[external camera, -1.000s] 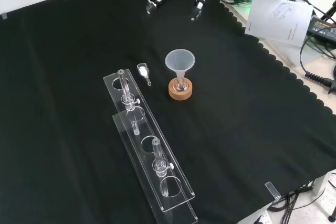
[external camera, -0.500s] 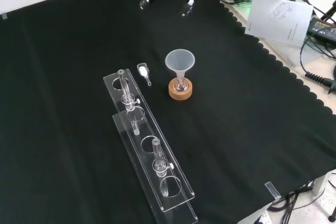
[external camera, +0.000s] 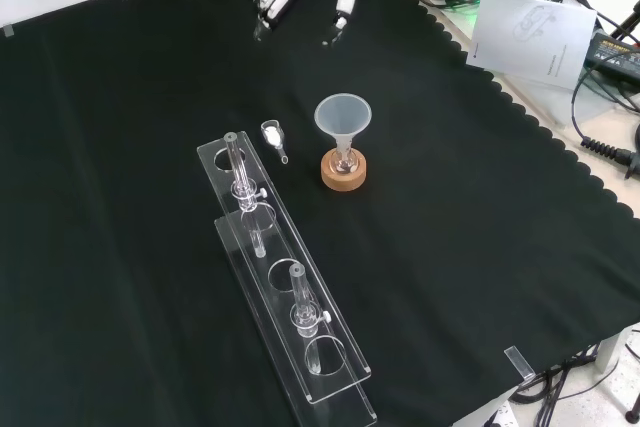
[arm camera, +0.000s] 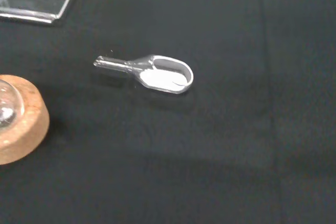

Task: Pick up the weighing funnel.

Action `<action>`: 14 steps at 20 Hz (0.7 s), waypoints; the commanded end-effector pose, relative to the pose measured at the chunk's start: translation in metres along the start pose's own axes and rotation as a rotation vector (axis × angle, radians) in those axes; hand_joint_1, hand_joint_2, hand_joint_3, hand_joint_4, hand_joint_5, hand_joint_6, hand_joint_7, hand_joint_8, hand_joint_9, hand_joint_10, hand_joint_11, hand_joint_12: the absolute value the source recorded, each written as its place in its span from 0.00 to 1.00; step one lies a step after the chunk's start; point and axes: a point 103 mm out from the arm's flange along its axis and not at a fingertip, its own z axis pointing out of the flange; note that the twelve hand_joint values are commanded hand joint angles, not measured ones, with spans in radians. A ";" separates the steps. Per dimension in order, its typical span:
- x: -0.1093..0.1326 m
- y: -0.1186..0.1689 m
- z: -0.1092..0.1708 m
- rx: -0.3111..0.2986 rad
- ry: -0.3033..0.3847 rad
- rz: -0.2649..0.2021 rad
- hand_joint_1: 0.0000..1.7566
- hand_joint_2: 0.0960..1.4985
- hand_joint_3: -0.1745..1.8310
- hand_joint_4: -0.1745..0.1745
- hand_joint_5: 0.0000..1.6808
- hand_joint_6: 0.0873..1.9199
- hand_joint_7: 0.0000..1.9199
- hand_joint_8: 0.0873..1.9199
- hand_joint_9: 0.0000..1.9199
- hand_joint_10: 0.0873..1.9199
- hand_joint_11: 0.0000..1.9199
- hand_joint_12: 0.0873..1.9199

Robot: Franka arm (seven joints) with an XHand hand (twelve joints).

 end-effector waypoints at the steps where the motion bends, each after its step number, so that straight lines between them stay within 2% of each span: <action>1: -0.017 0.043 0.026 -0.003 0.018 -0.008 0.45 0.46 0.33 0.31 0.32 0.00 0.24 0.34 0.33 0.28 0.19 0.68; 14: -0.016 0.092 0.082 0.043 0.044 -0.041 0.46 0.44 0.38 0.30 0.34 0.00 0.29 0.34 0.38 0.27 0.22 0.67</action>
